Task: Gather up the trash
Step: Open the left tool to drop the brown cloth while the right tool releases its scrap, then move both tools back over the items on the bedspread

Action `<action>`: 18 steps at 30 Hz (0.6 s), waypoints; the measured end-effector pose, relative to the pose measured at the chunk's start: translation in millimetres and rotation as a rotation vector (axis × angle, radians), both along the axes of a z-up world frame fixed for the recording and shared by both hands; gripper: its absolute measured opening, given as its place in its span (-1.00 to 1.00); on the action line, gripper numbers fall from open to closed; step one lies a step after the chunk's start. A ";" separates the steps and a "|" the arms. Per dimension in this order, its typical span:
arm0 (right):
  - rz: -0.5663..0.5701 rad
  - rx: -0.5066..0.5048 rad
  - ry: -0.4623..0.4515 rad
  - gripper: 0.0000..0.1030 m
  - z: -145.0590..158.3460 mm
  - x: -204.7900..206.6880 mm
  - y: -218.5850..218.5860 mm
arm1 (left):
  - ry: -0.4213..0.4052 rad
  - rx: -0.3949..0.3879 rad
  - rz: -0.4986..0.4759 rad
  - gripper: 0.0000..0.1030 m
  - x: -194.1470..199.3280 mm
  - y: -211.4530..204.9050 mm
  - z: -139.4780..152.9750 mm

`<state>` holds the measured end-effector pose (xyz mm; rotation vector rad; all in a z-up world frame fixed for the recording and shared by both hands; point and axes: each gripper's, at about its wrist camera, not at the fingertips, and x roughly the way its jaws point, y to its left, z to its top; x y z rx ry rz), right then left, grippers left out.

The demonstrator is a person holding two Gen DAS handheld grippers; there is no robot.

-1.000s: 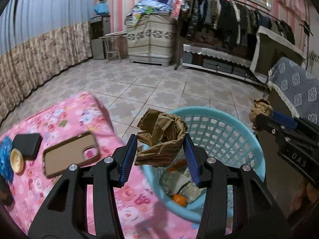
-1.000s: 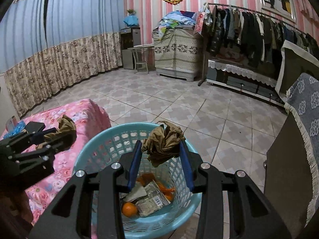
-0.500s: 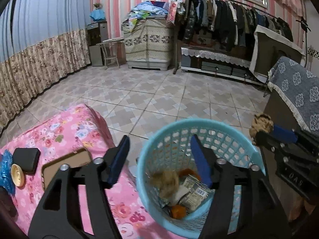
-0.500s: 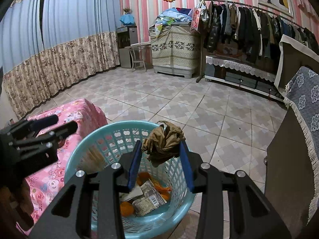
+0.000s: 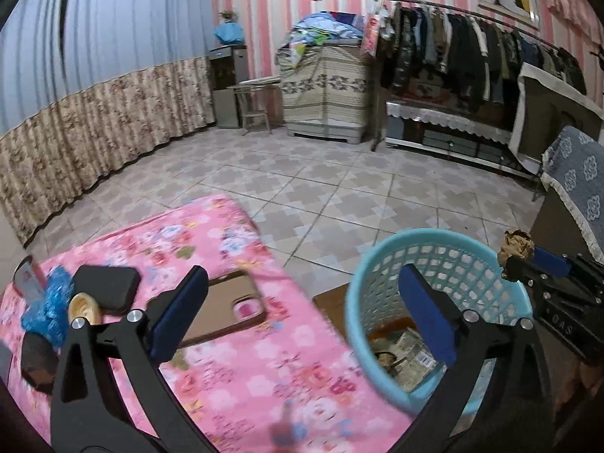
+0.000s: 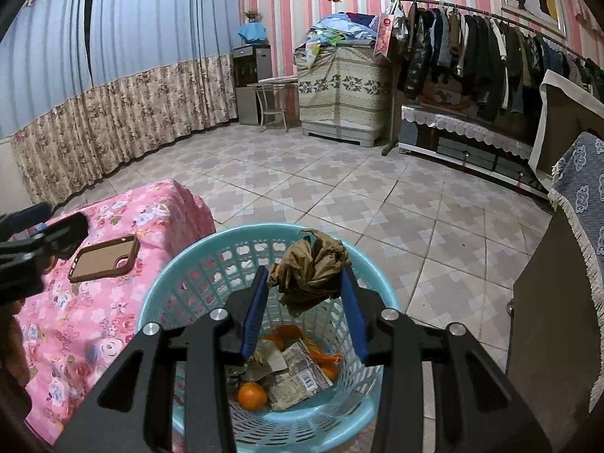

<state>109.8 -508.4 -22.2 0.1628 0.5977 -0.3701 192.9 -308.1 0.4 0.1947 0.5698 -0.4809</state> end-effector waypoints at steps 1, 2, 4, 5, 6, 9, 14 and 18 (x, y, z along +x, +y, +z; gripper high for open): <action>0.000 0.001 -0.001 -0.21 -0.1 1.5 1.9 | -0.001 0.001 0.012 0.89 -0.7 6.3 0.1; 0.002 0.004 -0.003 -0.21 -0.9 3.2 3.9 | -0.001 0.002 0.025 0.89 -1.6 14.4 0.3; 0.001 0.003 -0.005 -0.20 -1.5 4.2 5.3 | 0.001 0.003 0.049 0.89 -2.9 27.6 0.9; 0.000 0.004 -0.006 -0.18 -1.9 6.2 7.0 | 0.000 0.003 0.060 0.89 -3.8 35.2 1.6; -0.002 0.004 -0.007 -0.13 -2.1 7.5 8.1 | -0.004 0.005 0.072 0.89 -4.7 43.4 2.8; -0.008 0.002 -0.011 0.22 -0.9 10.1 12.8 | -0.018 0.009 0.112 0.89 -6.0 67.7 6.7; -0.043 -0.048 -0.029 0.61 8.8 13.6 24.7 | -0.025 0.009 0.187 0.89 -3.6 113.0 11.7; -0.033 -0.048 -0.039 0.83 16.1 15.7 36.3 | -0.022 0.014 0.255 0.89 1.3 152.4 10.8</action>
